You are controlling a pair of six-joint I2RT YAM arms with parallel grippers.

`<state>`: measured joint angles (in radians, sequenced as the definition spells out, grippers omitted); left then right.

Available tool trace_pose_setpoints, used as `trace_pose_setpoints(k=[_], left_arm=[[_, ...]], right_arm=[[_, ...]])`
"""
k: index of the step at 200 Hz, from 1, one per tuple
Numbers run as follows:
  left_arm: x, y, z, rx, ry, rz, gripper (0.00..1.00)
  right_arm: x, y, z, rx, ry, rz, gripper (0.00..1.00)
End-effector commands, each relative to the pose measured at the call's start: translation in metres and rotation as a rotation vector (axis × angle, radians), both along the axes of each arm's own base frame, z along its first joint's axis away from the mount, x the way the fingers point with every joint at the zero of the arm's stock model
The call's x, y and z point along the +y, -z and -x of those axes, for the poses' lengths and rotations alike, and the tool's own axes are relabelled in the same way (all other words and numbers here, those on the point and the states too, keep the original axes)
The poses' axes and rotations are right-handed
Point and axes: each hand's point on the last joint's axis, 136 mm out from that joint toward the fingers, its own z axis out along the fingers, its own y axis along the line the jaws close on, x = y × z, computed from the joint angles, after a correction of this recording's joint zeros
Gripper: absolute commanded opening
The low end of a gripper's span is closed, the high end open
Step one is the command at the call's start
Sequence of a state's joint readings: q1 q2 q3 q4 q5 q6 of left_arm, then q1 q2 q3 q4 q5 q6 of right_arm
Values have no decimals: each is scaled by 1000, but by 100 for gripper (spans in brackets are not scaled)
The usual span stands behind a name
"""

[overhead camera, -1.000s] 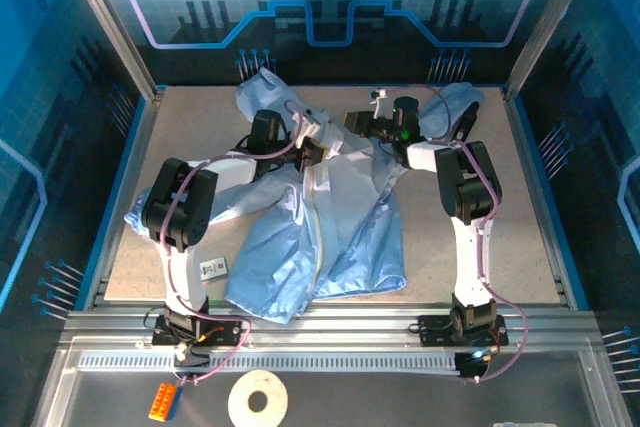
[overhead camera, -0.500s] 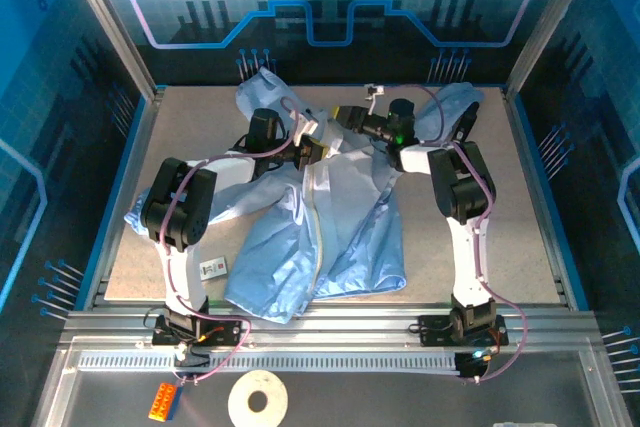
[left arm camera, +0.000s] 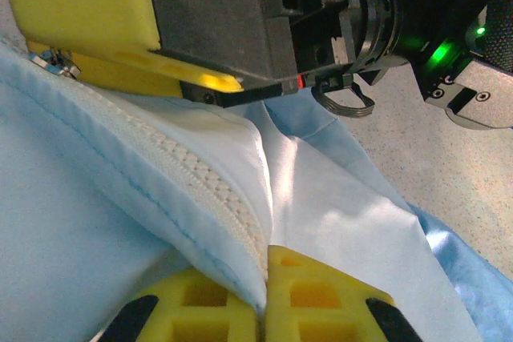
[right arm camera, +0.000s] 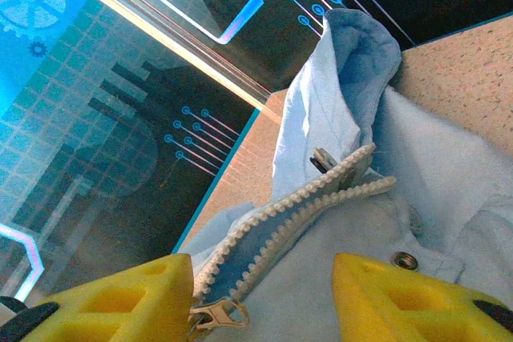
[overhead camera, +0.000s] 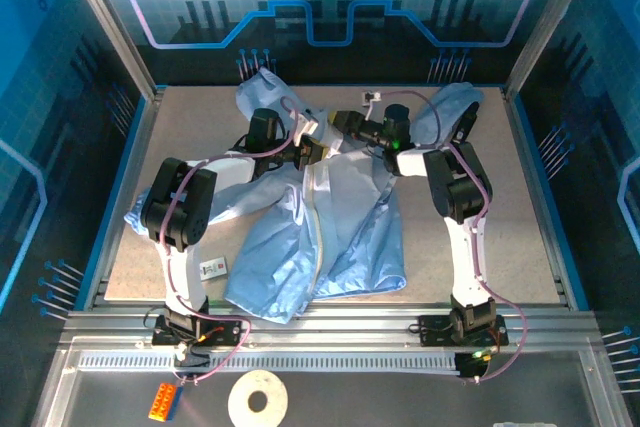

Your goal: Zip up the jacket

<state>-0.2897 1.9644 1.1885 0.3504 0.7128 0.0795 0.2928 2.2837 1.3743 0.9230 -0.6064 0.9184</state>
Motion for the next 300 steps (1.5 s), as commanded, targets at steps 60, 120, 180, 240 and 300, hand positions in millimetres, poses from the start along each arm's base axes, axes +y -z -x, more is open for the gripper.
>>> trace_pose_setpoints(k=[60,120,180,240,300], left_arm=[[-1,-4,1,-27,40,26,0],[2,1,8,-19,45,2,0],[2,1,12,-10,53,1,0],[3,5,17,-2,64,-20,0],[5,7,21,12,86,-59,0]], right_arm=[[19,-5,7,-29,-30,-20,33],[2,-18,-3,-148,11,83,0],[-15,-23,-18,-240,55,205,0],[-27,-30,-35,-294,90,292,0],[-37,-32,-47,-350,89,448,0]])
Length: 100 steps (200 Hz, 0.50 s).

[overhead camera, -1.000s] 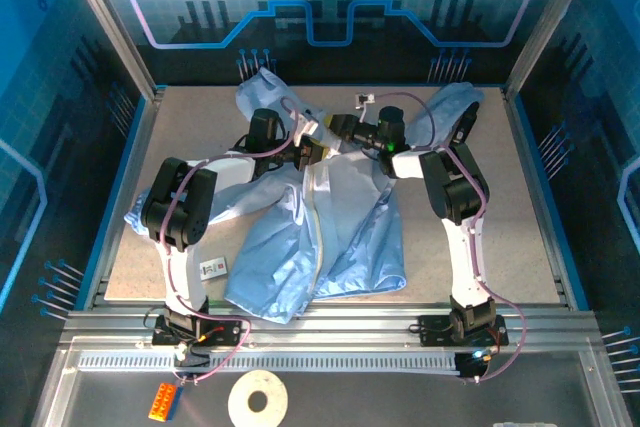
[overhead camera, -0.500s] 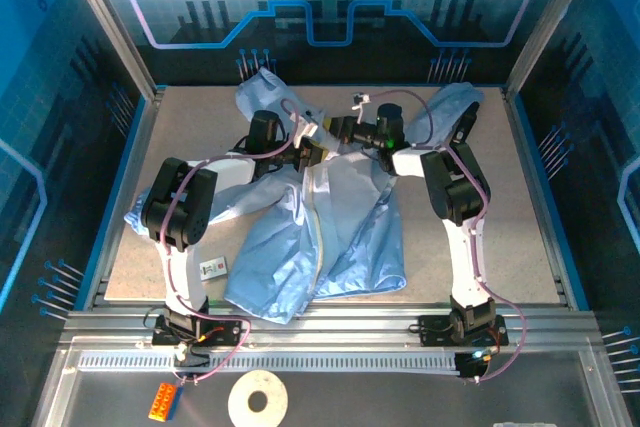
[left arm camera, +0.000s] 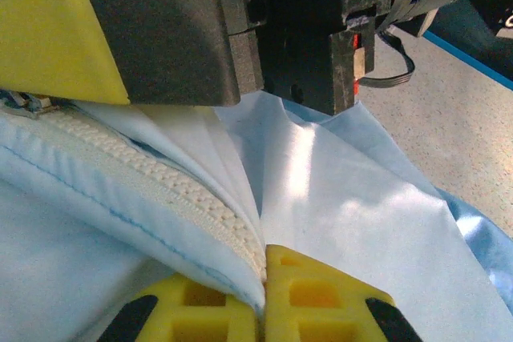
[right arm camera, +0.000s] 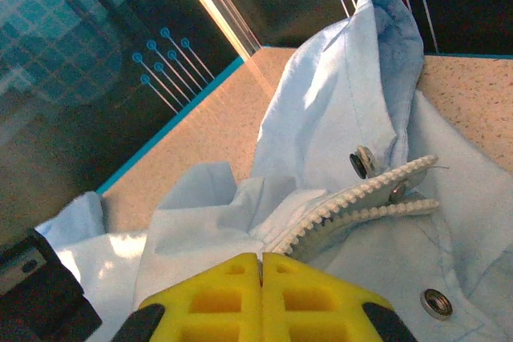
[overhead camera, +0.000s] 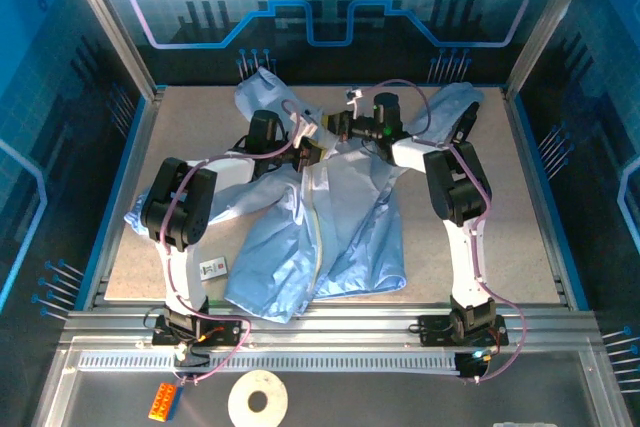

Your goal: Zip up the jacket

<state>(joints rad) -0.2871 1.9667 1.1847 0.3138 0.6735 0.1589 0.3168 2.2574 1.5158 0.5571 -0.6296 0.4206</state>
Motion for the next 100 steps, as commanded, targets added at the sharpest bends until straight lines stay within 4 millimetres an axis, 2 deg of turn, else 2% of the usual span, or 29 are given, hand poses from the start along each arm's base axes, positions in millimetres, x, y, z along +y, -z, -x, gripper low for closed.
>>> trace_pose_setpoints(k=[1,58,100], left_arm=[[-1,-4,23,47,92,2,0],[-3,0,33,48,128,-26,0],[-2,2,33,50,131,-56,0]], right_arm=[[-56,-31,-48,-153,193,113,0],[-64,-31,-62,-212,205,143,0],[-71,-36,-67,-226,208,172,0]])
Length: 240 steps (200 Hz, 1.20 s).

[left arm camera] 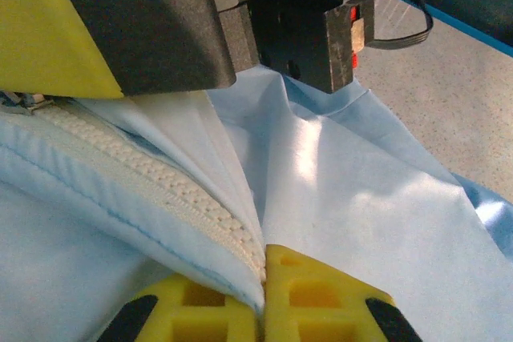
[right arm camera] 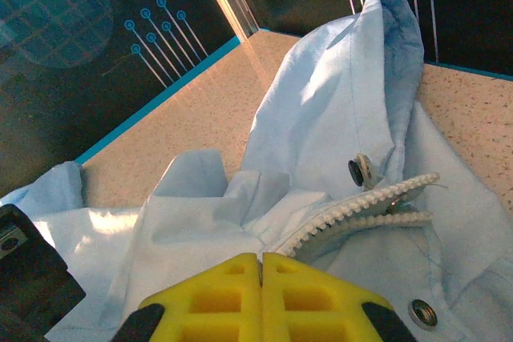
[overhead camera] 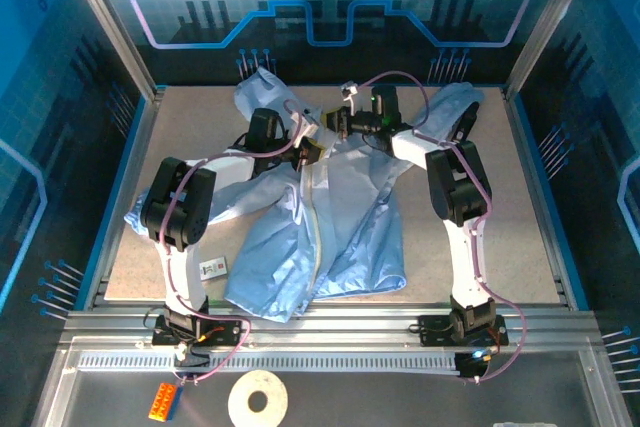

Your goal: Zip up the jacket

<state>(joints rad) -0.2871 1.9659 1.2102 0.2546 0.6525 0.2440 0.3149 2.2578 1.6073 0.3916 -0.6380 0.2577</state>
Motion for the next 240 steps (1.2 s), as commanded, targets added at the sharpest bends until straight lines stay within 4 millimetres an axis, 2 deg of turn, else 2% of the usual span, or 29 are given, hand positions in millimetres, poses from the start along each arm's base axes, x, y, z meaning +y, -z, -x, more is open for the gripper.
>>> trace_pose_setpoints(k=[1,34,99,105,139,185,194,240], left_arm=[[-4,1,35,95,112,-6,0],[-3,1,33,97,112,-23,0],[-5,0,28,99,116,-26,0],[-5,0,28,101,116,-27,0],[-5,2,28,102,117,-35,0],[-4,6,28,111,116,-43,0],[-4,6,28,111,116,-44,0],[-6,7,31,110,126,-57,0]], right_arm=[[-73,-30,-63,-171,243,63,0],[-67,-36,-53,-145,124,12,0],[-48,-27,-37,-99,9,27,0],[-46,-21,-34,-71,2,37,1],[-41,-17,-26,-47,-31,61,9],[-43,-17,-19,-16,-37,92,7],[-42,-18,-17,-16,-44,100,0],[-48,-16,-22,-49,-10,156,0]])
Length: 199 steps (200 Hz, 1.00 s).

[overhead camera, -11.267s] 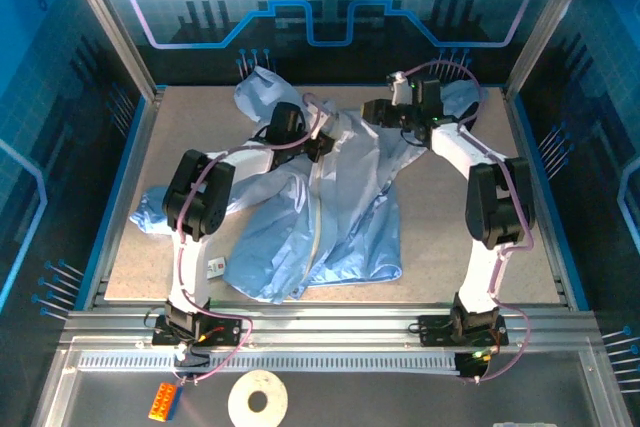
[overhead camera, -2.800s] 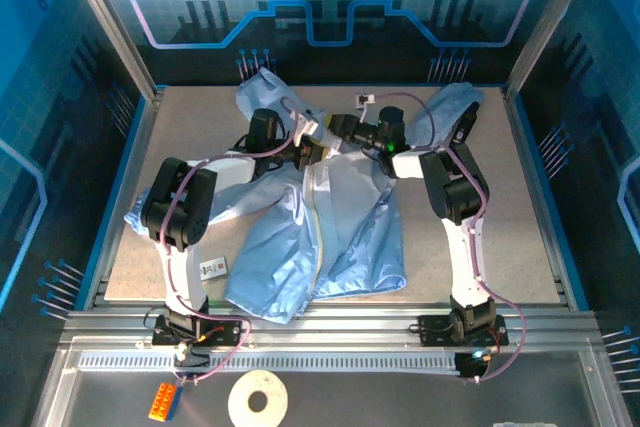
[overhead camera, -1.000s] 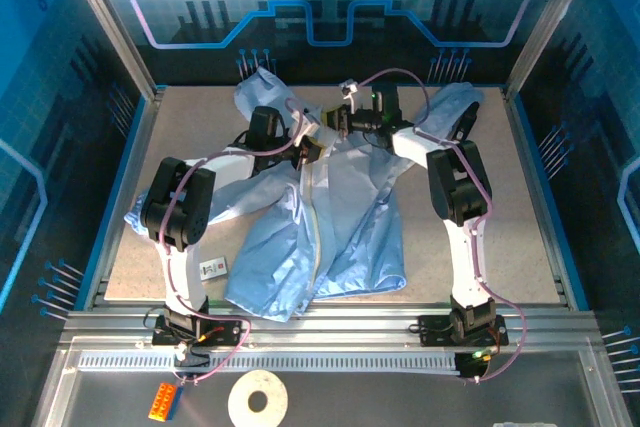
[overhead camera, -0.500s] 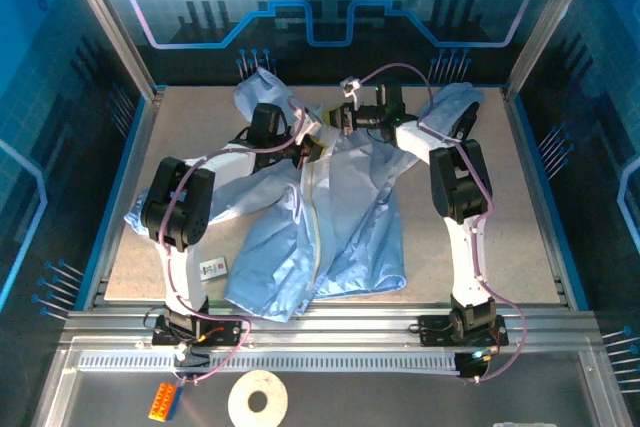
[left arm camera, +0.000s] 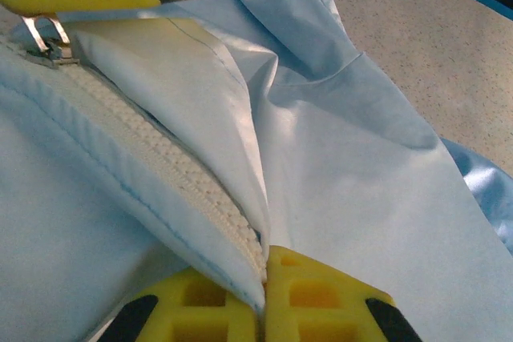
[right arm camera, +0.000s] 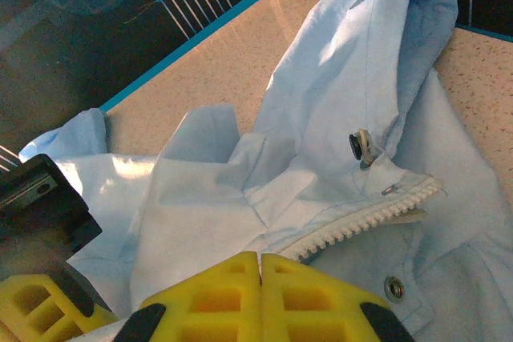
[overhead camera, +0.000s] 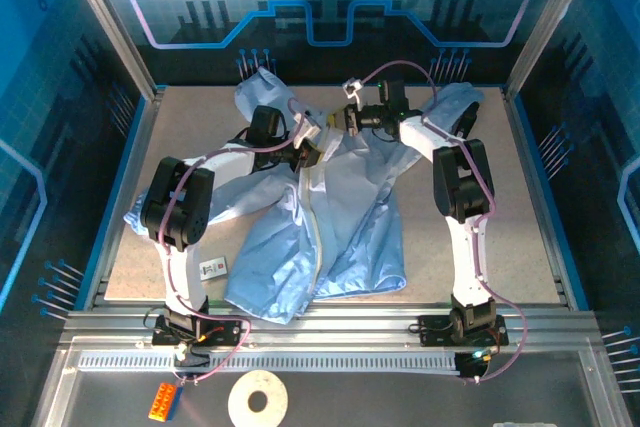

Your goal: Zip up the jacket

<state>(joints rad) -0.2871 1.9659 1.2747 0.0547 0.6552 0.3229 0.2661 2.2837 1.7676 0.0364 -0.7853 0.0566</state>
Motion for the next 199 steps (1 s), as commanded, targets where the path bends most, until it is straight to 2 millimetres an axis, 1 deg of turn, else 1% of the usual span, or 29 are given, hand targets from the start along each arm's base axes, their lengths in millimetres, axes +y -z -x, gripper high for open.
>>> trace_pose_setpoints(k=[1,24,64,69,80,82,84,100,120,124,126,127,128,132,137,139,159,164,189,199], left_arm=[[-8,0,22,46,86,9,0],[-11,1,28,48,102,-2,0],[-15,-3,33,38,127,-10,0],[-15,-3,33,38,128,-10,0],[-15,-5,33,35,131,-9,0],[-15,-5,33,33,132,-9,0],[-15,-6,33,33,132,-9,0],[-15,-6,32,31,128,-10,0],[-15,-2,29,35,116,-18,0],[-15,-3,27,36,109,-19,0],[-14,-2,26,39,105,-20,0],[-14,-2,26,39,104,-20,1],[-14,-2,26,41,103,-21,3],[-14,-1,24,47,92,-24,9],[-13,0,21,54,76,-31,20],[-12,1,20,60,67,-35,22],[-7,0,10,75,-5,-59,34],[-5,-1,7,78,-27,-63,36],[6,-12,-10,101,-168,-82,40],[8,-18,-17,118,-226,-79,41]], right_arm=[[-33,-19,-31,-116,128,75,0],[-38,-20,-40,-165,163,104,0],[-44,-20,-64,-244,212,161,0],[-44,-22,-67,-255,214,167,0],[-44,-31,-71,-282,224,171,0],[-45,-20,-74,-268,224,178,0],[-45,-18,-75,-264,226,180,0],[-45,-22,-77,-258,234,156,0],[-45,-28,-69,-191,215,54,0],[-44,-25,-66,-176,215,44,0],[-44,-19,-65,-163,216,45,1],[-44,-20,-64,-163,218,43,2],[-45,-25,-63,-172,219,39,3],[-44,-30,-58,-177,222,36,4],[-45,-26,-53,-172,228,43,6],[-45,-24,-52,-169,232,46,6],[-49,-10,-35,-131,260,67,12],[-51,-7,-32,-118,271,66,13],[-54,5,-16,-51,292,51,20],[-54,10,-10,-19,295,47,22]])
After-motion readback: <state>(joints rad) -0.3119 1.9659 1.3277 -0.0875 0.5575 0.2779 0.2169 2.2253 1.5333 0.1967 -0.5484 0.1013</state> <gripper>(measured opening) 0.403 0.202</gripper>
